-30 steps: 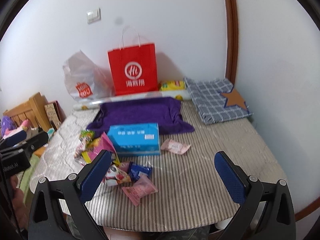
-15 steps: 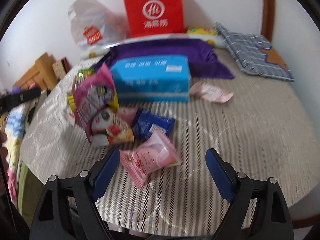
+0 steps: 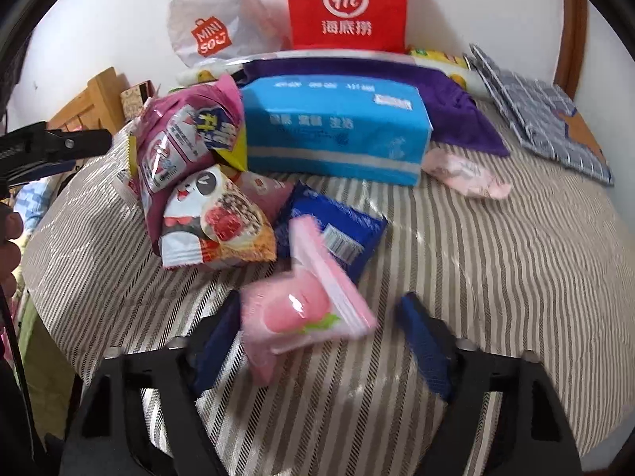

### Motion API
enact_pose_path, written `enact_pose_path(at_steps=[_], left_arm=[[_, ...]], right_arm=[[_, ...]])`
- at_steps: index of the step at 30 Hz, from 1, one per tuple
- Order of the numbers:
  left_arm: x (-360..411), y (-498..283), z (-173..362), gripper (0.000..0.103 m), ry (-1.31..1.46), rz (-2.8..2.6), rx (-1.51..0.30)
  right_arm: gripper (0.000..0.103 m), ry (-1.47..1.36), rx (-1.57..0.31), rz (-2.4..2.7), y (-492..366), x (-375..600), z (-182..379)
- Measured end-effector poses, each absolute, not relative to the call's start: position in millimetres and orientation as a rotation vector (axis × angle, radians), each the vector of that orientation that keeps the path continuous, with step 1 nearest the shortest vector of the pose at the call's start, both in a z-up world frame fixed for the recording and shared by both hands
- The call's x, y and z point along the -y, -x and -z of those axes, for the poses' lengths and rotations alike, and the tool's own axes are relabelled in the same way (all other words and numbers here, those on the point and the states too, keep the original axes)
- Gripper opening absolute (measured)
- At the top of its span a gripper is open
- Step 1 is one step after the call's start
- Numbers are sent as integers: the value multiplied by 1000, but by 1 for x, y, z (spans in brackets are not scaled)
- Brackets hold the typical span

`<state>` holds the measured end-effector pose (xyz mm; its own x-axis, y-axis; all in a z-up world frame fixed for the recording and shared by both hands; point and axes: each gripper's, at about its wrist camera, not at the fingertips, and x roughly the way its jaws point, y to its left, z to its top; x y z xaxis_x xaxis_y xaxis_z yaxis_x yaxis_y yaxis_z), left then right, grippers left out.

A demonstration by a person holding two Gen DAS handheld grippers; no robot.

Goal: Organize snacks
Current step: 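Grasp the pink wrapped cake with the right tool while the left tool grasps the white-red stick snack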

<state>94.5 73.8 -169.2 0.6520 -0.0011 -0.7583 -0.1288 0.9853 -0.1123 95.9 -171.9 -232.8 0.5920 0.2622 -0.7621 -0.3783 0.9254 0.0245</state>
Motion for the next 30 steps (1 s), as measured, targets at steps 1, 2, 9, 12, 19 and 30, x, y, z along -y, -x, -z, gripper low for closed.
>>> enact_pose_path(at_steps=[1,2,9,12,19,30], left_arm=[[-74,-95,170,102,159,-72,-860],[-74,-95,172,102,155,-70,-859],[-73,-105,166,102,118,-64,-825],[-74,-109,163,102,61,-90,-821],[-76,-121,177,96,-51,-115,-848],[-74,-131,182,28,-40,-30,-855]], right_arm=[[52,148,-856,-384,-96,171,231],[46,143,-855,-392,-96,172,230],[34,99,-869,-378,-101,188,225],[34,79,-866,-354,-103,201,221],[34,38,-859,-292,-113,225,216],[34,13,-870,-215,-125,236,215]])
